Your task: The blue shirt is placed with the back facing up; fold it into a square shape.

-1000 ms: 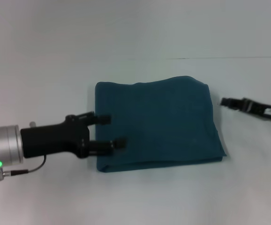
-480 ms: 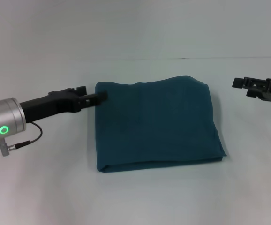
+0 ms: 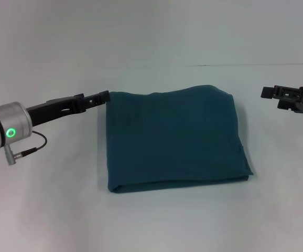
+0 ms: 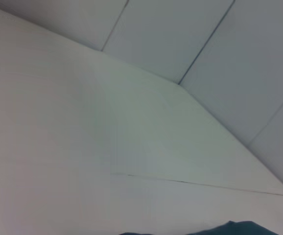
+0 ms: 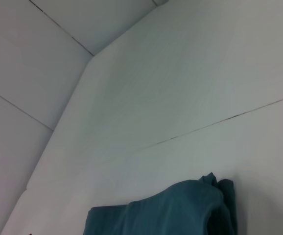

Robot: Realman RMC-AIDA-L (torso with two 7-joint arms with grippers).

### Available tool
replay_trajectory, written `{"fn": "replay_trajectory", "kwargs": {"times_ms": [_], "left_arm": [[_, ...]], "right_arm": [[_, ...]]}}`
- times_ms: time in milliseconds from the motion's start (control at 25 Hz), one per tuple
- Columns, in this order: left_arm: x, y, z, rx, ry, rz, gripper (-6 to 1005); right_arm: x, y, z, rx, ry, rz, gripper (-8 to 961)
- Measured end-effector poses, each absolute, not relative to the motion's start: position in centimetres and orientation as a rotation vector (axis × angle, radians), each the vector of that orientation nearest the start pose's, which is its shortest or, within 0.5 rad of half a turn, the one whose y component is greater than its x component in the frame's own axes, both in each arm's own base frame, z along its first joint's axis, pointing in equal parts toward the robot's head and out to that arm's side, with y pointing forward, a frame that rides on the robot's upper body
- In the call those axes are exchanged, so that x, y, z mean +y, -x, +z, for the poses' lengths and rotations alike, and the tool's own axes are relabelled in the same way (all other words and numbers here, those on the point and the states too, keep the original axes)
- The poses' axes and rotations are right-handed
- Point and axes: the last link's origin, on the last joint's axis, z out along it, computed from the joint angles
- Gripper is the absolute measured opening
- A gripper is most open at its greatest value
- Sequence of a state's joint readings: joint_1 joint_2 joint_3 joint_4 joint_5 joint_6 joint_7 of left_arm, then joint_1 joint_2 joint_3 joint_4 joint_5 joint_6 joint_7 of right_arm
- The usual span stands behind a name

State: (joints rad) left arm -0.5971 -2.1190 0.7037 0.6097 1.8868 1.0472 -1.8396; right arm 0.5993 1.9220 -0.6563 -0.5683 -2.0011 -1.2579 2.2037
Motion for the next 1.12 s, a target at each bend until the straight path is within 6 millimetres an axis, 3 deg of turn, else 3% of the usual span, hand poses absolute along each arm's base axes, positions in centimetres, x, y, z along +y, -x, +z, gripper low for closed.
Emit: {"fn": "replay_trajectory", "kwargs": {"times_ms": [320,640,1120], "left_arm": [[41.2,27.2,-1.3,-1.291,2.065,-0.684,936],[42.4,26.3,-3.8,-1.243,2.079,-0.526,936],[42.3,25.1,-5.6,-1.212,2.14,-0.483,936]], "right_arm": [[39.1,-30.1,6.0,1.626,2.067,0.72,917],[39.2,-30.3,5.4,1.666,2.028,0.729,916],[39.1,-30.1,4.6,1.681,2.034,0.705,916]]}}
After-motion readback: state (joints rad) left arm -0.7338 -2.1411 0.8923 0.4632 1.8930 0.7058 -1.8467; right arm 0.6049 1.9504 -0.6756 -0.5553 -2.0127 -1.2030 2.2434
